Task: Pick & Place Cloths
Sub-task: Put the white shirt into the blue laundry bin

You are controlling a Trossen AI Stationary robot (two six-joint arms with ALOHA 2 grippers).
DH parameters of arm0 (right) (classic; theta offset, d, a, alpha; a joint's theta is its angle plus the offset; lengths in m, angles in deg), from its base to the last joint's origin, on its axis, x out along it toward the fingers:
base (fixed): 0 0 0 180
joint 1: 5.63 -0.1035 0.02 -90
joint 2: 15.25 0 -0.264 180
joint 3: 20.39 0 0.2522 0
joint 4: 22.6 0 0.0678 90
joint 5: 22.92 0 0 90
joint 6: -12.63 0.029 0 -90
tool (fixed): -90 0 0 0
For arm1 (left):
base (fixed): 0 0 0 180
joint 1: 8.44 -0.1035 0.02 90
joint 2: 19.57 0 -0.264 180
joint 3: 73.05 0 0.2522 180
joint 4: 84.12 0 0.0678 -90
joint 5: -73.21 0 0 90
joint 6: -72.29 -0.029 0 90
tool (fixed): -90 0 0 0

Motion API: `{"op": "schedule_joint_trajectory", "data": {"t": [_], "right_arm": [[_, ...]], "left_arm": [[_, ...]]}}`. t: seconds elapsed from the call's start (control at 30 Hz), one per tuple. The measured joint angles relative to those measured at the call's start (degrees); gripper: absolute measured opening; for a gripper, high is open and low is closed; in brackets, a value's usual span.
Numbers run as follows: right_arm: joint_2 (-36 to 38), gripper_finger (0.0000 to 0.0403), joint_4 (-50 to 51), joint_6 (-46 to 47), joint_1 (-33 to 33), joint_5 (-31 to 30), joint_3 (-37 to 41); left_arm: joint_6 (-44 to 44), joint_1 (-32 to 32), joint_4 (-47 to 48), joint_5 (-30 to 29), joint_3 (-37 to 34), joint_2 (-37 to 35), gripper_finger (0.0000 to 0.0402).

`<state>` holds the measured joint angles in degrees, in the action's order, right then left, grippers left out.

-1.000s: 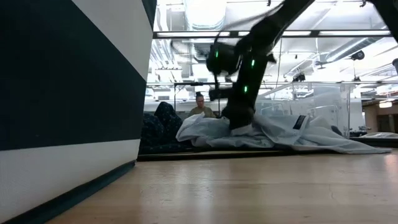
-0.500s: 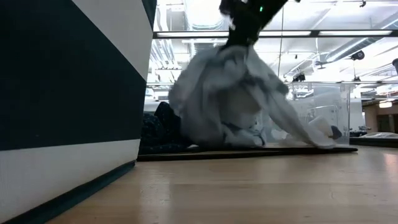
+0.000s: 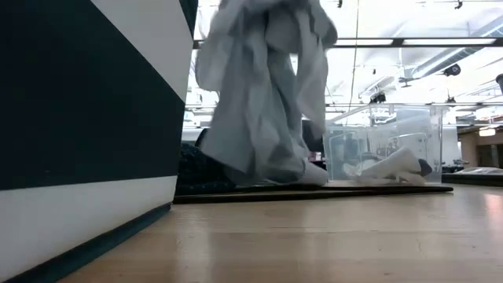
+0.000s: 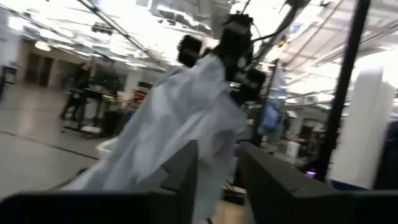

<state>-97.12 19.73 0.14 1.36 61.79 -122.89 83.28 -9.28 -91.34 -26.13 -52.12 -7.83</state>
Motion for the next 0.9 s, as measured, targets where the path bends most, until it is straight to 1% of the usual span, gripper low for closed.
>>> {"op": "schedule_joint_trajectory", "data": {"t": [0.1, 0.17, 0.27, 0.37, 0.47, 0.57, 0.7, 0.77, 0.9], "right_arm": [[-0.2, 0.001, 0.0, -0.2, 0.0, 0.8, -3.4], [-0.6, 0.001, -0.1, -0.2, 0.1, 2.7, -5.7], [-1.3, 0.001, -0.1, -0.5, 0.0, 4.1, -8.6], [-2.4, 0.001, 0.8, -0.7, 0.0, 4.3, -12.1], [-3.8, 0.0011, 1.7, -1.2, 0.0, 4.3, -15.8], [-6.0, 0.001, 2.8, -1.2, 0.0, 4.3, -19.8], [-9.9, 0.0011, 7.1, -1.3, 0.0, 4.3, -24.8], [-12.2, 0.0011, 9.4, -1.3, 0.0, 4.3, -26.6], [-16.8, 0.001, 11.7, -1.8, 0.0, 5.5, -29.3]], "left_arm": [[-0.8, 0.0, 0.1, -4.6, 2.5, 4.4, 0.0176], [-0.8, 0.0, 0.1, -6.2, 4.1, 7.7, 0.0204], [-0.7, 0.0, -0.1, -6.2, 6.7, 12.8, 0.0238], [-0.4, 0.0, 0.0, -6.2, 9.2, 17.6, 0.0259], [-0.5, 0.0, 0.0, -6.2, 11.7, 22.4, 0.0269], [-2.0, 0.0, -0.3, -6.2, 15.3, 26.8, 0.027], [-4.9, 0.0, -2.9, -5.6, 19.7, 32.5, 0.0273], [-6.4, 0.0, -4.8, -4.9, 22.7, 34.6, 0.0276], [-7.7, -0.1, -3.4, -4.9, 27.4, 40.1, 0.0282]]}}
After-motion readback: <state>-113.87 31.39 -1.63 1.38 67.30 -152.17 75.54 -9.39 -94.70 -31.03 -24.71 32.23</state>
